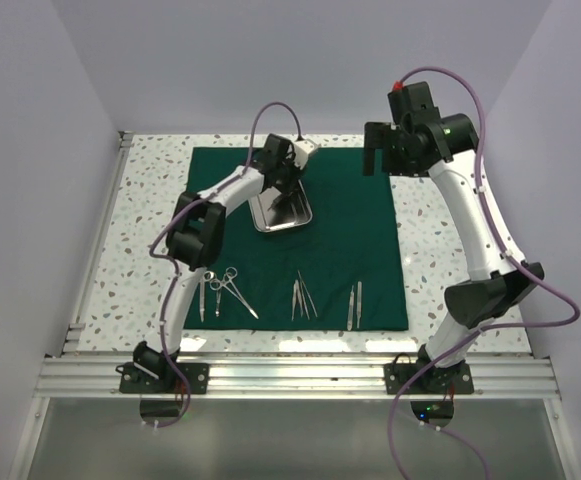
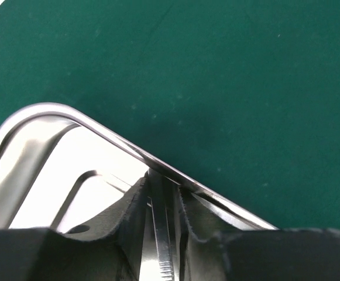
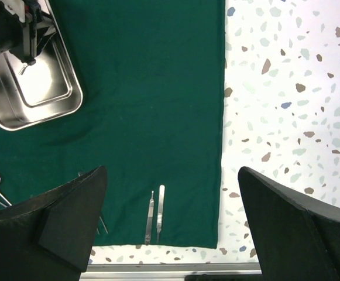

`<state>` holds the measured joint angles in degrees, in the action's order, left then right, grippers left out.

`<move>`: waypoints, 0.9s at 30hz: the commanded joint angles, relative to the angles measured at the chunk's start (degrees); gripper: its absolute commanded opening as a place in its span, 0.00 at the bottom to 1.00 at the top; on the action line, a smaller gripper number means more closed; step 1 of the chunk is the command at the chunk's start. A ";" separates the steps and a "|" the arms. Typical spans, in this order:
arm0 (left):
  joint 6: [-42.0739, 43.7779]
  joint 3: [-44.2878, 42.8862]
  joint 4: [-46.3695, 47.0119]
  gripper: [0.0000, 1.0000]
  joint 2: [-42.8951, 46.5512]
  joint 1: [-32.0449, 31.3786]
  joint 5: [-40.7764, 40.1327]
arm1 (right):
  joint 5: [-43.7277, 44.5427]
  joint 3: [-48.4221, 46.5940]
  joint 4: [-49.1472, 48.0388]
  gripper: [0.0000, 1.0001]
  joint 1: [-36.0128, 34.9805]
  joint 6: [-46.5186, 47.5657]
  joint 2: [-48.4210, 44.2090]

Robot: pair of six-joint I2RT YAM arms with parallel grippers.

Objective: Open and lay out the surgical kit
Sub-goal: Pick up the medical item from the container.

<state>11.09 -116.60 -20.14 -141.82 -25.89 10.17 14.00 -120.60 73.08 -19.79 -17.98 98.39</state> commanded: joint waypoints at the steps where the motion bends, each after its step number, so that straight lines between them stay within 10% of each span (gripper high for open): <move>1: -0.98 1.90 -13.60 0.24 -6.98 -1.53 -3.75 | -0.11 0.45 1.54 0.99 0.28 -0.30 -3.82; 6: -1.60 2.07 -15.72 0.00 -7.24 -1.62 -7.88 | -0.55 1.76 1.45 0.99 0.28 -0.83 -5.13; 27: -6.61 -7.85 -18.70 0.00 0.66 0.66 -9.91 | -2.49 0.89 0.93 0.99 0.28 -2.41 -5.93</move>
<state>6.26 -121.84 -31.18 -142.12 -26.96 1.85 12.45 -118.45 73.69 -19.79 -19.94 93.89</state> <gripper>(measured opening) 0.020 0.986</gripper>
